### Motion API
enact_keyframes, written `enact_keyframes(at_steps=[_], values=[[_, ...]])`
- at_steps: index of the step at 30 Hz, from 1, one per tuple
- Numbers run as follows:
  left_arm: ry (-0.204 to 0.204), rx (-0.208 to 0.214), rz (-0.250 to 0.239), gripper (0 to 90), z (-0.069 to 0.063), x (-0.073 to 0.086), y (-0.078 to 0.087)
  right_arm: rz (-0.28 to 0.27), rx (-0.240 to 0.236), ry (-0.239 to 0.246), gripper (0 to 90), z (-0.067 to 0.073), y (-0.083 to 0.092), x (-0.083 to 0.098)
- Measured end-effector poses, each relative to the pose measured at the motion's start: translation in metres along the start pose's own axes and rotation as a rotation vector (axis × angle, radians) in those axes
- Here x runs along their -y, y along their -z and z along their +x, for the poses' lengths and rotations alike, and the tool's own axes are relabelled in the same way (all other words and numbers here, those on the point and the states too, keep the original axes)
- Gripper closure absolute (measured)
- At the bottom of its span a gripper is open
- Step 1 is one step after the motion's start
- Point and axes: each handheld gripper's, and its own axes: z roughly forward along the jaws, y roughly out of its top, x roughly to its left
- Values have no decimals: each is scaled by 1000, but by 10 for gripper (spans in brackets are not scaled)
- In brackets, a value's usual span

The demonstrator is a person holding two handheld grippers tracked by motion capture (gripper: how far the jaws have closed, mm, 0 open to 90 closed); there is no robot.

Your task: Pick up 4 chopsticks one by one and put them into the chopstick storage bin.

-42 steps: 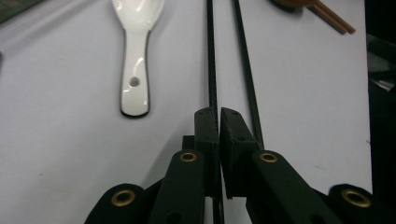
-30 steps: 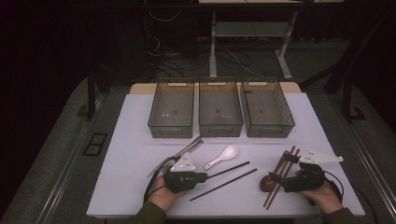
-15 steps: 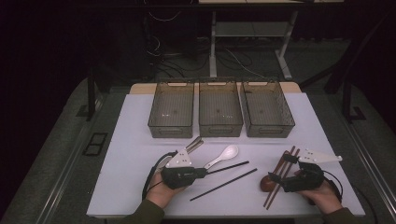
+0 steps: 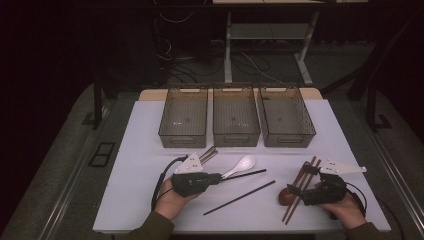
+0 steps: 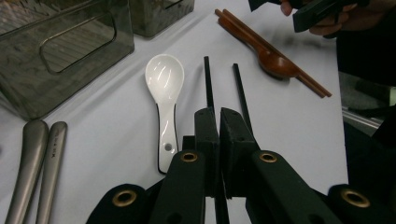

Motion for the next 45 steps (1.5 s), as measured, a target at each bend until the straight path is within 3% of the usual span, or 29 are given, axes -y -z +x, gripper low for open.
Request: enact_keyframes(at_steps=[17,26,45], values=[[-17,10,-71,858,8,-19,7,-4,14,-8,13,-2,-1,0],[-33,-9,-100,858,19,-33,12,-8,16,-13,13,-2,-1,0],[-14,-46,-138,858,52,-53,29,-8,22,-17,13,-3,0,0]])
